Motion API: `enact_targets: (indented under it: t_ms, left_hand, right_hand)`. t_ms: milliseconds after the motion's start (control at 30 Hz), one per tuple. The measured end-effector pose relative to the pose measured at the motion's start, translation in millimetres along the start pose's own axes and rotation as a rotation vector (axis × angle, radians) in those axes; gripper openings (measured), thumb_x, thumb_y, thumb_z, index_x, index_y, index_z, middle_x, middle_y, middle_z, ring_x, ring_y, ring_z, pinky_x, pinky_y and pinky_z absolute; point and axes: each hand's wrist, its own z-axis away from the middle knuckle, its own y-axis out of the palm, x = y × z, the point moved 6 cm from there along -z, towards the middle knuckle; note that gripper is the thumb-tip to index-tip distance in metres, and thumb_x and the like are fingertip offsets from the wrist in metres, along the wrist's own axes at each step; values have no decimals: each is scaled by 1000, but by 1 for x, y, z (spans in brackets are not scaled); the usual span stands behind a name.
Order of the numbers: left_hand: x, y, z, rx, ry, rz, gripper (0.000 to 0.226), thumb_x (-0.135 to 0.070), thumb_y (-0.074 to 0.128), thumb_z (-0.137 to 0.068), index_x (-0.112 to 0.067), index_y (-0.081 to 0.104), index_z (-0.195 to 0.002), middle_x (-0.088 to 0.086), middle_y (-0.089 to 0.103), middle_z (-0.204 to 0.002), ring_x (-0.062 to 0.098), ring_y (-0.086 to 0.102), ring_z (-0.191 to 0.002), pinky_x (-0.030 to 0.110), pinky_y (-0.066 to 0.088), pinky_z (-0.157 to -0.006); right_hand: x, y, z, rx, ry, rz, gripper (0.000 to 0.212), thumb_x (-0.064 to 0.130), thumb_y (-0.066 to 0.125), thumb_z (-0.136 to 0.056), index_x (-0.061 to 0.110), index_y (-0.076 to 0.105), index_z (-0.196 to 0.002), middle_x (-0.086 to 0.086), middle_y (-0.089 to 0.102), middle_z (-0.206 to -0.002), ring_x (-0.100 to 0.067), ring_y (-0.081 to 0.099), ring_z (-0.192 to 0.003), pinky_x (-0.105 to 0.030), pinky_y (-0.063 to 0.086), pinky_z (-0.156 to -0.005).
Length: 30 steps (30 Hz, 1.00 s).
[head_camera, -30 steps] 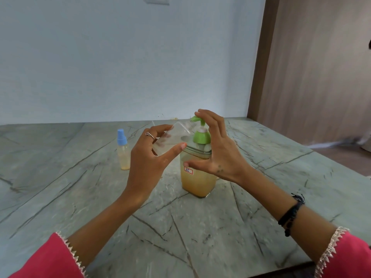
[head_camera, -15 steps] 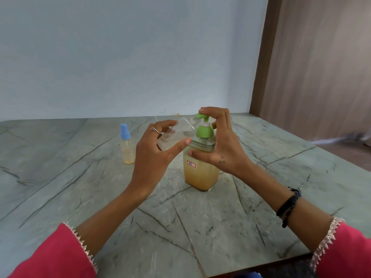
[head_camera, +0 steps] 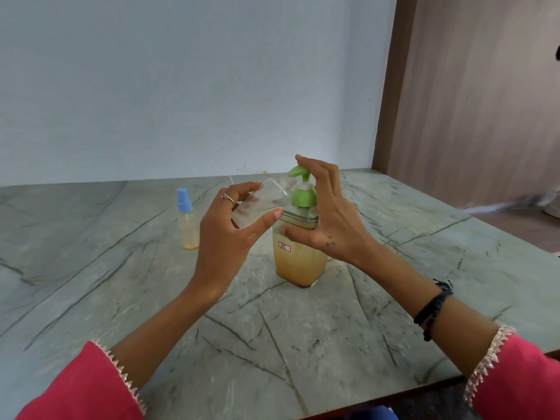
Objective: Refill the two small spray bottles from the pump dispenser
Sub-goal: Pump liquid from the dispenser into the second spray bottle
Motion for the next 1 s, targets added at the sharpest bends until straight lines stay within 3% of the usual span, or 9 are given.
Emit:
enact_targets:
  t_ms: [233,433,767,900,1000]
  left_hand:
    - [0,-2,-1,-9,21,-16,45,-47,67,-66,-30,57,-106,-11,61,-103,-10,56,-95,5,43,-75]
    - [-1,-1,-1,-10,18,-8,45,-48,66,-65,-32,56,-105,-15,59,-103,-12,55,-96,3,42,-76]
    - [1,0,2,-5,-6,0,47,-45,68,-65,-27,58,-107,-13,59,-103,-9,56,-96,4,42,-75]
    - [1,1,1,-4,-2,2,47,-46,67,-65,-27,58,-107,-15,59,-103,-11,55,-96,4,42,-73]
    - [1,1,1,-10,-6,9,48,-47,67,-65,-26,58,-108,-14,59,-104,-10,55,-97,4,43,-74]
  right_hand:
    - [-1,-1,1,4,-1,-24,95,42,79,-68,32,21,-143,11,24,-142,8,40,-101,-24,54,-60]
    - [-1,-2,0,-38,-2,-56,88,39,81,-66,23,32,-138,14,27,-130,11,43,-99,-32,57,-69]
    - [-1,0,-1,-61,15,-33,76,36,83,-69,14,41,-128,11,27,-117,6,46,-87,-19,51,-60]
    - [1,0,0,-51,-3,-39,81,37,80,-70,17,35,-134,10,27,-124,8,42,-91,-20,53,-61]
    - [1,1,1,-31,-10,-17,87,41,77,-70,22,28,-140,8,26,-134,8,38,-97,-14,47,-57]
